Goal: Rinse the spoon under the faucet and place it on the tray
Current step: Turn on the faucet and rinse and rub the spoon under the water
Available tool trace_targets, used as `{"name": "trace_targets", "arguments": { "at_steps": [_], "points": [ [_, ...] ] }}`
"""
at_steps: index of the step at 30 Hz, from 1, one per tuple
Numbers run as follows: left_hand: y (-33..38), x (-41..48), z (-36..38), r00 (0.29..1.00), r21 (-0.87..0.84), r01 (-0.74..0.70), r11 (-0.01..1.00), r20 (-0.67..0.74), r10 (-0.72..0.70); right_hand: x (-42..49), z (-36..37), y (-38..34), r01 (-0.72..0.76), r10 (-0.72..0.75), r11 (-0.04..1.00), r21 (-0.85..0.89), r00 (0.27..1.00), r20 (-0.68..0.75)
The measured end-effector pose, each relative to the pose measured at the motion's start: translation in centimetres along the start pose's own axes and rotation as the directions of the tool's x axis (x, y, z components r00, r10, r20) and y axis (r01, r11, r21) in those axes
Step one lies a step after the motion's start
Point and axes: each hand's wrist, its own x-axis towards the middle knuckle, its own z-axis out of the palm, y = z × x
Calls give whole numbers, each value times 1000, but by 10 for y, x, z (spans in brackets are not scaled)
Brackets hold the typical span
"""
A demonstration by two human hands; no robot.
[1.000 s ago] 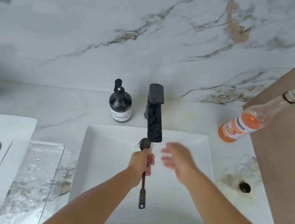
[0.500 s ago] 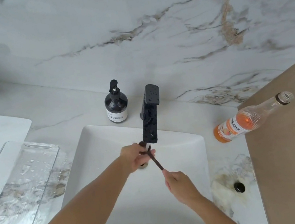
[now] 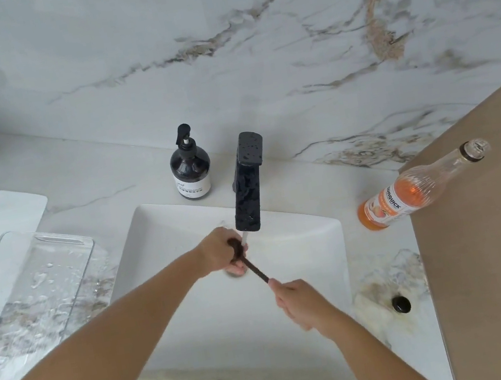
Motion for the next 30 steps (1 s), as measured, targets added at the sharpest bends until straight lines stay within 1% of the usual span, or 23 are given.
{"name": "trace_targets", "arguments": {
  "at_steps": [2, 3, 4, 6, 7, 9, 11, 12, 13, 14, 15, 17, 18, 19, 20, 21, 22, 23, 24, 25, 26, 28, 30],
  "points": [
    [0, 2, 6, 973, 45, -93, 995, -209, 101, 3, 8, -6, 1, 1, 998, 68, 1000, -28],
    [0, 4, 13, 952, -166, -152, 974, -291, 99, 3, 23, -11, -37, 32, 980, 198, 999, 29],
    [0, 7, 20, 946, -412, -172, 895, -322, 34, 0, 40, -16, -82, 51, 944, 319, 993, 106],
    [0, 11, 27, 965, -697, -103, 709, -244, -99, -3, 66, -20, -133, 36, 873, 469, 977, 208],
    [-1, 10, 26, 974, -706, -64, 706, -199, -110, -3, 67, -17, -132, 29, 879, 458, 974, 225],
    [-3, 5, 15, 990, -572, -25, 820, -129, -59, 1, 41, -4, -48, 19, 969, 241, 992, 122],
    [-4, -8, 8, 1000, -222, -23, 975, -17, 20, 8, 5, 8, 22, -25, 998, -64, 999, -43],
    [-5, -13, 9, 997, -28, -64, 998, 42, 66, 10, -11, 12, 37, -57, 983, -181, 993, -107],
    [-6, -16, 13, 992, 71, -121, 990, 50, 118, 12, -20, 13, 57, -89, 975, -215, 985, -146],
    [-4, -16, 18, 985, 20, -171, 985, 8, 170, 14, -22, 13, 73, -94, 986, -148, 986, -140],
    [-1, -14, 24, 980, -158, -197, 968, -65, 189, 12, -14, 10, 64, -64, 998, -3, 995, -79],
    [4, -6, 34, 983, -600, -168, 782, -156, 92, 6, 22, 5, -45, 1, 941, 335, 991, 130],
    [4, 0, 36, 991, -747, -119, 654, -128, 34, 0, 43, 3, -120, 7, 869, 479, 973, 231],
    [2, 4, 35, 996, -801, -63, 595, -84, -7, -4, 59, 2, -195, 11, 799, 568, 950, 311],
    [-2, 5, 32, 998, -773, -34, 633, -54, -11, -5, 66, 3, -225, 8, 778, 587, 937, 348],
    [-5, 6, 25, 999, -656, -49, 753, -42, 29, -3, 65, 6, -199, 2, 816, 544, 940, 340],
    [-7, 5, 15, 995, -429, -97, 898, -43, 87, 1, 54, 10, -99, -14, 900, 424, 967, 255],
    [-9, 3, 7, 989, -111, -144, 983, -44, 140, 6, 37, 13, 20, -47, 976, 217, 992, 119],
    [-11, 1, 2, 983, 204, -172, 964, -21, 180, 11, 18, 15, 119, -122, 990, -76, 992, -40],
    [-13, 0, 0, 984, 415, -166, 894, 8, 179, 15, -1, 18, 160, -226, 921, -355, 962, -152],
    [-14, -1, 1, 984, 490, -157, 857, 5, 177, 21, -16, 19, 149, -284, 859, -489, 934, -215],
    [-14, -2, 12, 962, 362, -197, 911, -107, 250, 24, -22, 15, 165, -298, 890, -426, 916, -269],
    [-10, 1, 25, 940, -133, -266, 955, -255, 226, 19, 3, 12, 131, -134, 991, -39, 987, -91]
  ]
}}
